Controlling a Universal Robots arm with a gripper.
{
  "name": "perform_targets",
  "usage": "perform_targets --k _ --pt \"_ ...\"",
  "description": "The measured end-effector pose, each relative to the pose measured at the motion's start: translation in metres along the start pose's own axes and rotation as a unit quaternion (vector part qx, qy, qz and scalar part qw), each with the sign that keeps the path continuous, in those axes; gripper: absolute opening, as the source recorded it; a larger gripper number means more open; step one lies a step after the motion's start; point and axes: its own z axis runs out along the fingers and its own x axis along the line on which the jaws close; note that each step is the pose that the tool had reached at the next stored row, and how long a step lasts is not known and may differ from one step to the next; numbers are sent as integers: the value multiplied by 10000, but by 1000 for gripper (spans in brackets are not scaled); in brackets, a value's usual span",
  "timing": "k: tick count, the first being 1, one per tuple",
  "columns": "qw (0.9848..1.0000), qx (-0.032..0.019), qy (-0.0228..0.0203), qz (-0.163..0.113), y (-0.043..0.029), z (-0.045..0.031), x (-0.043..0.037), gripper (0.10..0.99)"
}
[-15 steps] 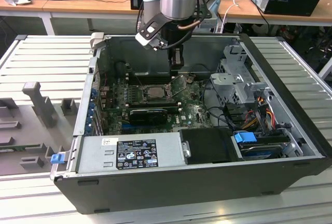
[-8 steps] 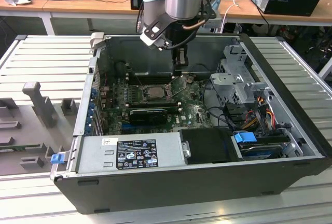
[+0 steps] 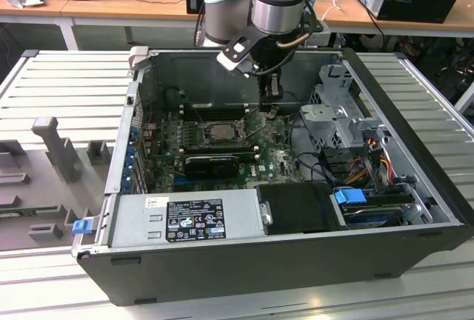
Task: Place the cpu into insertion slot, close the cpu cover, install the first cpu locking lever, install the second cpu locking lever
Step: 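Close the cpu cover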
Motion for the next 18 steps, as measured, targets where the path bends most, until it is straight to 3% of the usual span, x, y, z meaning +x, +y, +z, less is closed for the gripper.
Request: perform_targets --k 3,4,7,18 --pt "10000 12 2 -43 221 99 0 106" --pt "10000 12 3 -59 231 131 -1 106" --pt "10000 29 4 -85 190 202 -5 106" --pt "9999 44 5 -90 129 204 -6 106"
